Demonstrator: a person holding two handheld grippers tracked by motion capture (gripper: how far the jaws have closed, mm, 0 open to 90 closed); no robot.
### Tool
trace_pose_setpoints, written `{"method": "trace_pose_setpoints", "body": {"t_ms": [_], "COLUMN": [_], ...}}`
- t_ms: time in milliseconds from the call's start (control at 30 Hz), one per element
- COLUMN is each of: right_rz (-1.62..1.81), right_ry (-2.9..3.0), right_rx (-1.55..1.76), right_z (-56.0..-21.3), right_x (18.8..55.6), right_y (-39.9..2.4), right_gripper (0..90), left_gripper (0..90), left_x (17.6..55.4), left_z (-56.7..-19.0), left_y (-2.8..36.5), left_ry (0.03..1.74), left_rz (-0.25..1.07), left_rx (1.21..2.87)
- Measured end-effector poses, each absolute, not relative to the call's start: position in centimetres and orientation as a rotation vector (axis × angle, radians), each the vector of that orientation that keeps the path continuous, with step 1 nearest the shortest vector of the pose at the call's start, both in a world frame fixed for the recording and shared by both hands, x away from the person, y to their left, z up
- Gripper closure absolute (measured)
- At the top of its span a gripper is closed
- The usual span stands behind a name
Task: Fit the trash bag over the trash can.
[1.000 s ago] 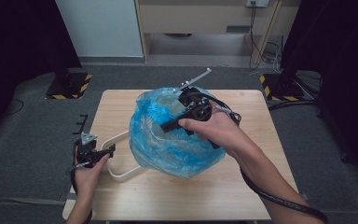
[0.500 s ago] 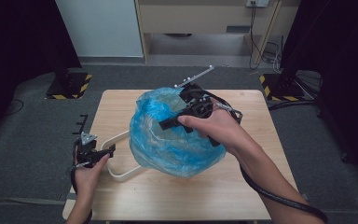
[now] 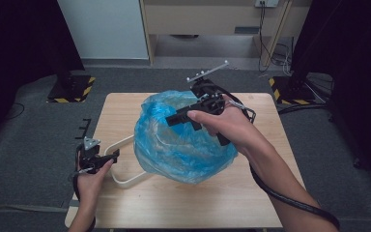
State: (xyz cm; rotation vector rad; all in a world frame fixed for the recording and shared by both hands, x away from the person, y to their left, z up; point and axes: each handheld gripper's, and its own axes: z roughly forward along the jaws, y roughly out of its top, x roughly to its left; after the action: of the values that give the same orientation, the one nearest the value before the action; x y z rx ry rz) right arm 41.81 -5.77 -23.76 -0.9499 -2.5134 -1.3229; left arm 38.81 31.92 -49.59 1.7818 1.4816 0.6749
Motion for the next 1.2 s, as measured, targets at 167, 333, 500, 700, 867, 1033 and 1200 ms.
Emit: {"method": "trace_pose_setpoints", "body": {"t_ms": [167, 333, 500, 700, 867, 1033, 1200], "right_rz": [-1.377, -1.447, -1.427, -1.297, -1.217, -1.158, -1.112], "right_ry": [-2.485, -2.450, -2.466, -2.552, -2.590, -2.615, -2.648], "right_rx": [-0.987, -1.012, -0.973, -0.946, -0.937, -0.941, -0.938], "right_z": [-23.2, -22.4, -22.1, -23.5, -24.4, -25.1, -25.4], "right_x": [42.3, 42.7, 42.6, 42.5, 42.5, 42.6, 42.6], "right_y": [-5.9, -6.0, -5.6, -4.7, -4.3, -4.1, -3.7], "right_gripper": [42.9, 53.8, 68.9, 77.8, 80.4, 80.4, 79.9], "left_gripper": [14.0, 14.0, 14.0, 14.0, 14.0, 14.0, 14.0], "left_x": [38.8, 38.8, 38.8, 38.8, 38.8, 38.8, 38.8], "left_z": [-49.6, -49.6, -49.6, -49.6, -49.6, -49.6, -49.6], "left_y": [31.9, 31.9, 31.9, 31.9, 31.9, 32.0, 31.9], "left_ry": [1.480, 1.481, 1.480, 1.480, 1.480, 1.481, 1.480], "left_rz": [0.675, 0.673, 0.673, 0.674, 0.672, 0.672, 0.669], "left_rx": [1.782, 1.782, 1.781, 1.779, 1.780, 1.780, 1.780]}}
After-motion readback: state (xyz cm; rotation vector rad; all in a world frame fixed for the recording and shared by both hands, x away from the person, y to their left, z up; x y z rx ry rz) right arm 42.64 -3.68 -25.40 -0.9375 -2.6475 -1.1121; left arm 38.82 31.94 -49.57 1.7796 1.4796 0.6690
